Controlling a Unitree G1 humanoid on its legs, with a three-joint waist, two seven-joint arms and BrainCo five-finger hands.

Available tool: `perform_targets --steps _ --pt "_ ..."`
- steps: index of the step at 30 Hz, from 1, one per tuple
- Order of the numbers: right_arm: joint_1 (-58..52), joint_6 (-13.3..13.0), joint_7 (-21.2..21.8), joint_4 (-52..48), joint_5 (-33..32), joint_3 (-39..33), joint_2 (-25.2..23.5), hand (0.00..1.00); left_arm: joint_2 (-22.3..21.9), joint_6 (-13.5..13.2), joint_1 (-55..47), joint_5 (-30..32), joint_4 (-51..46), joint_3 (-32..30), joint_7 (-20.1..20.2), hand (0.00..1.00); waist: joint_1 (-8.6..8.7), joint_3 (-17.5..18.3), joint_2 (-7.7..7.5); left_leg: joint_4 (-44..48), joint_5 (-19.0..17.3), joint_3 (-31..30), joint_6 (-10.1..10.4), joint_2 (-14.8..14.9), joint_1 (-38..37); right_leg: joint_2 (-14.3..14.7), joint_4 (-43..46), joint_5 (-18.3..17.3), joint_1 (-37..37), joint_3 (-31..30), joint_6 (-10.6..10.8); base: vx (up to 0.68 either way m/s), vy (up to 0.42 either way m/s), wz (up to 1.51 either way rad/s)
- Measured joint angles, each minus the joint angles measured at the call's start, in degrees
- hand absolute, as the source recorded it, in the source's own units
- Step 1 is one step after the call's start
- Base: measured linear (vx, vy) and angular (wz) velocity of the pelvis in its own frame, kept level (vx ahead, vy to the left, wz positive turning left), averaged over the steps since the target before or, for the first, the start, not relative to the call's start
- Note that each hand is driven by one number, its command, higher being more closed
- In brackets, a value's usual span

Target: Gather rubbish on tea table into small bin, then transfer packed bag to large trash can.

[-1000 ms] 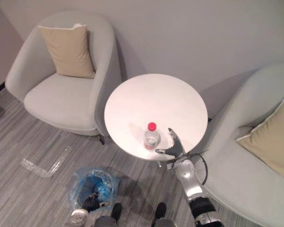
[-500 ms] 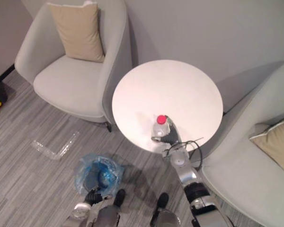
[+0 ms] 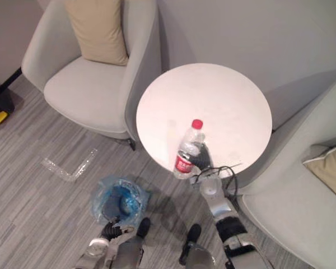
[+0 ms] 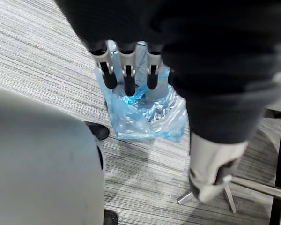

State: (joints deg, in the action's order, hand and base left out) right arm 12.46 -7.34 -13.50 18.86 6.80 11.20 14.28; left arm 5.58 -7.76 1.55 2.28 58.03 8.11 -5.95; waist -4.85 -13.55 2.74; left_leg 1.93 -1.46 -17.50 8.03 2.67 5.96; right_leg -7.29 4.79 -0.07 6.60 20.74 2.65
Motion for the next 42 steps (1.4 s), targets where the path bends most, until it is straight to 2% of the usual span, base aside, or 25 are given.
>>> perform_targets --steps 2,5,8,14,16,19,20,21,22,23,24,27,28,30,31,32,33,34,35,36,37,38,40,41,42 --pt "-3.1 0.0 0.7 -2.8 0.0 -0.4 -1.0 1.0 0.2 0.7 -0.1 0.7 0.0 -0.1 0.0 0.0 0.34 0.3 -0.73 -0.3 0.0 1.5 -0.1 0.1 -1.3 0.1 -0.1 0.0 -0.7 -1.1 0.1 -0.03 0.01 -0.33" --pt "-7.7 -0.2 1.8 -6.9 0.3 -2.0 -2.6 1.0 0.6 1.0 -0.4 1.3 0.8 -0.2 0.2 0.0 1.74 1.2 -2.23 -0.9 -0.4 4.3 -0.6 0.6 -2.4 0.6 -0.8 0.6 -0.7 -3.7 0.3 -0.06 0.006 -0.44" --pt "-11.5 -0.4 2.4 -9.4 1.3 -3.1 -3.5 1.0 0.8 1.3 -0.4 2.2 1.5 -0.2 0.6 0.0 2.14 2.4 -3.55 -0.9 -1.0 8.2 -1.2 0.8 -3.7 1.4 -2.5 2.0 -0.7 -7.7 0.8 -0.04 0.014 -0.58" --pt "-15.6 -0.7 3.6 -11.8 2.3 -4.2 -3.7 1.0 0.9 2.0 -0.4 2.8 3.4 -0.2 1.3 0.0 4.06 3.0 -3.89 1.4 -3.1 13.9 -1.9 0.8 -5.9 1.7 -1.3 2.9 -0.4 -13.3 1.3 -0.04 0.025 -0.5" --pt "-16.3 -0.7 3.8 -11.8 2.3 -4.4 -4.8 1.0 1.2 2.0 -0.4 2.8 3.5 0.0 1.6 0.0 4.92 3.3 -4.06 5.2 -5.1 14.1 -2.0 0.4 -4.8 1.1 4.3 0.4 1.6 -13.7 1.7 -0.05 0.019 -0.13" --pt "-16.7 -0.7 3.8 -12.8 2.3 -4.9 -5.2 1.0 0.9 2.1 -0.1 3.2 4.0 0.1 1.7 0.0 4.78 3.9 -3.76 7.2 -5.3 14.1 -2.4 1.2 -2.1 1.1 7.0 -0.9 3.6 -14.4 3.0 -0.03 0.004 0.11" --pt "-17.2 -0.7 3.7 -13.7 2.3 -5.0 -5.5 1.0 0.8 2.1 0.0 3.1 4.4 -0.4 1.7 0.0 4.81 4.0 -3.88 7.3 -4.7 13.4 -2.2 1.3 -1.4 0.5 17.4 -6.3 5.9 -16.1 2.3 0.04 -0.031 0.54" --pt "-17.6 -0.7 3.7 -13.9 2.3 -5.0 -5.9 1.0 1.1 2.2 0.0 3.2 3.9 -0.4 1.7 0.0 4.73 4.6 -4.72 8.6 -4.5 12.4 -2.0 0.8 -0.9 -0.2 22.8 -10.1 5.4 -16.8 4.5 0.04 -0.044 0.55" --pt "-17.4 -0.7 3.7 -13.9 2.4 -5.0 -6.0 1.0 1.4 2.2 0.0 3.2 3.3 -0.4 1.7 0.0 4.61 5.0 -5.21 9.6 -4.6 12.4 -2.0 0.5 -0.1 -0.2 22.5 -10.4 5.4 -17.5 4.8 -0.02 -0.103 0.42" --pt "-16.6 -0.7 3.7 -13.9 2.4 -5.0 -6.2 1.0 1.4 2.3 0.0 3.2 3.0 -0.6 1.6 0.0 4.07 5.7 -4.83 11.6 -4.6 13.6 -1.9 0.7 2.1 0.8 19.5 -10.0 5.1 -18.0 4.4 -0.12 -0.094 0.07" --pt "-15.7 -0.7 3.5 -13.9 2.9 -4.7 -6.2 1.0 0.4 2.4 -0.5 3.2 2.8 -1.2 1.6 0.0 3.18 6.4 -3.67 11.2 -4.2 15.8 -1.6 2.4 3.2 2.3 12.4 -9.5 2.3 -18.3 3.3 -0.11 -0.071 -0.01" --pt "-14.2 -0.7 3.0 -13.3 4.1 -4.1 -6.2 1.0 -0.3 2.4 -0.4 3.1 2.0 -1.9 1.6 0.0 2.31 5.6 -2.01 11.0 -2.9 15.2 -0.2 4.5 4.4 4.4 8.9 -7.5 1.9 -17.5 0.2 -0.16 -0.088 0.03" --pt "-14.2 -0.7 2.9 -13.1 4.1 -4.1 -6.1 1.0 -0.4 2.3 -0.5 3.0 2.0 -1.9 1.6 0.0 2.28 5.5 -1.69 11.0 -2.8 15.0 0.0 4.8 4.6 4.8 7.8 -6.9 1.4 -17.1 0.0 -0.22 -0.105 0.15" --pt "-14.1 -0.7 2.2 -12.0 4.1 -3.8 -6.2 1.0 -0.9 2.3 -0.5 2.4 2.1 -2.0 1.6 0.0 1.62 4.8 0.38 10.7 -1.4 13.6 1.2 6.1 5.5 6.5 2.8 -3.2 -0.7 -15.1 -1.0 -0.11 -0.056 0.15" --pt "-14.1 -0.7 2.2 -11.6 4.1 -3.8 -6.2 1.0 -1.0 2.3 -0.5 2.3 2.0 -1.9 1.6 0.0 1.7 4.6 0.61 10.2 -0.8 13.6 1.4 6.2 5.7 6.5 3.0 -3.1 -0.7 -14.9 -1.0 -0.13 -0.078 0.41" --pt "-14.2 -0.6 2.0 -10.2 4.2 -4.1 -6.2 1.0 -1.2 2.4 -0.6 2.3 2.0 -1.9 1.6 0.0 2.24 4.4 1.02 8.9 1.7 14.1 1.9 6.1 5.9 6.6 3.9 -3.1 -0.4 -13.7 -1.2 -0.15 -0.105 0.66" --pt "-14.6 -0.3 1.8 -8.9 4.4 -4.5 -6.1 1.0 -1.3 2.4 -0.9 2.3 1.9 -1.3 1.6 0.0 2.46 4.5 1.01 4.2 6.0 13.8 2.3 5.6 4.7 5.8 4.8 -3.4 0.1 -12.3 -1.8 -0.19 -0.091 0.74" --pt "-14.8 -0.2 1.7 -8.9 4.4 -4.7 -6.1 1.0 -1.2 2.4 -1.1 2.3 1.7 -1.2 1.6 0.0 2.45 4.6 0.89 2.2 7.7 13.8 2.5 5.4 4.3 5.2 4.9 -3.6 0.5 -11.6 -2.1 -0.19 -0.025 0.87" --pt "-15.1 -0.1 1.6 -8.9 4.4 -5.7 -6.3 1.0 -1.2 2.4 -1.1 2.2 1.1 -0.9 1.8 0.0 2.75 4.2 0.31 2.0 8.1 14.7 1.1 4.6 5.4 3.7 5.2 -3.8 1.8 -8.9 -3.5 -0.18 0.028 0.65" --pt "-15.2 0.1 1.6 -8.9 4.4 -6.3 -6.3 1.0 -1.2 2.3 -0.9 2.2 1.0 -0.8 1.8 0.0 2.73 4.1 0.25 5.0 6.7 15.8 -0.4 4.1 6.5 3.0 5.3 -3.6 2.2 -8.1 -3.7 -0.22 0.024 0.86" --pt "-15.8 0.2 1.3 -8.9 4.4 -7.5 -6.3 1.0 -1.1 2.3 -0.6 2.2 0.7 -0.5 1.7 0.0 2.76 3.9 -0.09 11.4 3.0 18.2 -2.6 2.5 7.7 1.0 5.3 -3.0 2.5 -6.2 -3.7 -0.16 0.025 0.73" --pt "-16.6 0.2 1.3 -8.9 4.4 -8.4 -6.3 1.0 -1.0 2.4 -0.7 2.3 0.7 -0.1 1.7 0.0 2.95 3.9 -0.31 15.8 0.1 20.5 -3.7 2.2 7.9 -0.4 5.3 -2.5 2.4 -5.0 -3.6 -0.22 0.095 0.9" --pt "-18.2 0.2 1.1 -8.9 4.4 -10.1 -6.2 1.0 -0.9 3.0 -1.3 2.9 0.0 0.3 1.6 0.0 4.03 4.1 -0.05 22.2 -6.5 26.2 -4.3 4.1 5.7 -2.7 4.1 -1.1 1.9 -1.7 -2.2 -0.19 0.17 0.9" --pt "-18.4 0.2 1.1 -8.9 4.3 -10.3 -6.2 1.0 -0.9 3.1 -1.6 3.0 -0.1 0.3 1.6 0.0 4.24 4.2 0.17 22.1 -7.3 26.8 -4.4 4.7 5.0 -2.8 3.7 -0.8 1.8 -1.2 -1.9 -0.11 0.196 0.8" --pt "-18.8 0.3 1.1 -9.0 4.3 -10.6 -6.1 1.0 -1.0 3.2 -2.4 3.2 -0.1 0.8 1.5 0.0 4.67 5.2 1.8 17.6 -9.8 28.2 -3.6 5.8 2.7 -2.0 2.2 0.1 1.5 -0.1 0.1 -0.07 0.176 0.51"
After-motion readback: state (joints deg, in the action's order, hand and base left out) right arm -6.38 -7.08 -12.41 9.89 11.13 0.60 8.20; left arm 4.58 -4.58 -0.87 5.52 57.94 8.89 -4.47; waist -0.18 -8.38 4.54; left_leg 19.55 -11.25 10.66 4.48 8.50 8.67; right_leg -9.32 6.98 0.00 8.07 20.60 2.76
